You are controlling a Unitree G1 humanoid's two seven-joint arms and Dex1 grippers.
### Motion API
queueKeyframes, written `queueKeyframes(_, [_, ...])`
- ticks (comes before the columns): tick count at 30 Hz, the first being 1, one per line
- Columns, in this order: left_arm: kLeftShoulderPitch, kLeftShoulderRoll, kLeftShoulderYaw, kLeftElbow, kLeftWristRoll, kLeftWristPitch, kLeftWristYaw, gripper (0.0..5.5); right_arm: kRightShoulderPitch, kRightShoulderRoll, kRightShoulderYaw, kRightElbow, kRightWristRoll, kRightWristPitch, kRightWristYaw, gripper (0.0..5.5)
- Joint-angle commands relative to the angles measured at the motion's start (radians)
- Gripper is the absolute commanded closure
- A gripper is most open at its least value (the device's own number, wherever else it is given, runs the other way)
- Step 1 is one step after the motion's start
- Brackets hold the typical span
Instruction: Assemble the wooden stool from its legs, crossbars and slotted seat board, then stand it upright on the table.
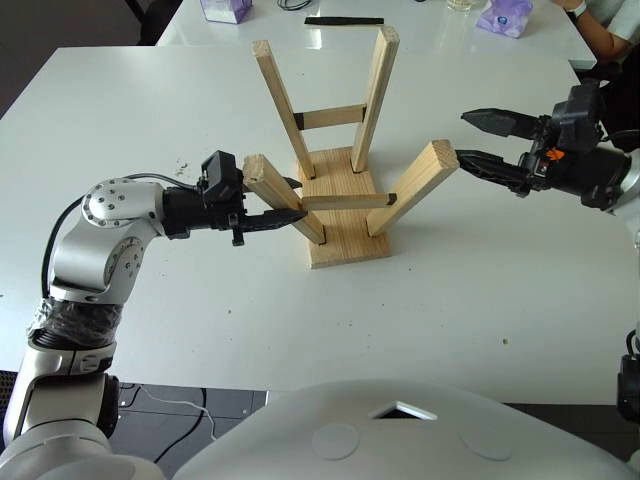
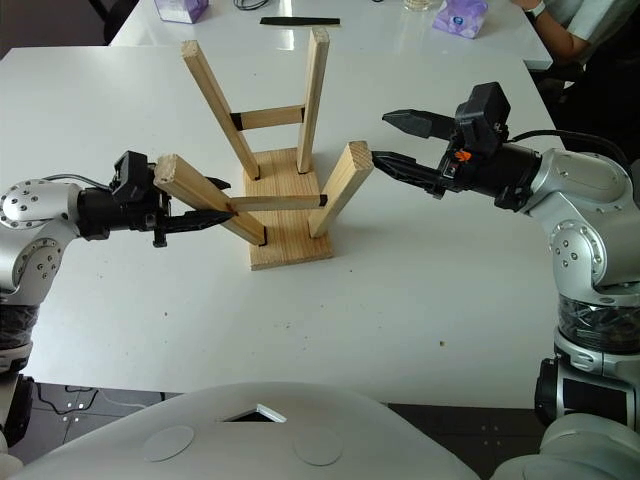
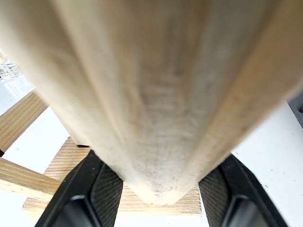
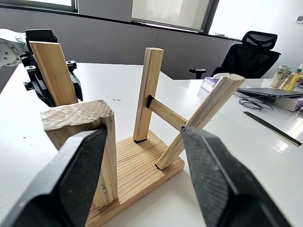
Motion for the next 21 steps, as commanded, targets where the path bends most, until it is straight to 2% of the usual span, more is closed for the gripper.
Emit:
queueKeyframes(1, [0.063, -0.037, -0.117, 0.065, 0.148, 0.097, 0.122, 3.44, 0.007, 0.019, 0.047, -0.047, 0.032, -0.009, 0.054, 2.62])
queueKeyframes(14, [0.073, -0.069, -0.101, 0.144, 0.137, 0.119, 0.197, 3.44, 0.024, 0.014, 0.079, -0.035, -0.006, -0.037, 0.086, 2.62])
queueKeyframes(21, [0.069, -0.049, -0.133, 0.090, 0.158, 0.094, 0.196, 3.44, 0.016, 0.027, 0.075, -0.051, 0.021, -0.021, 0.082, 2.62])
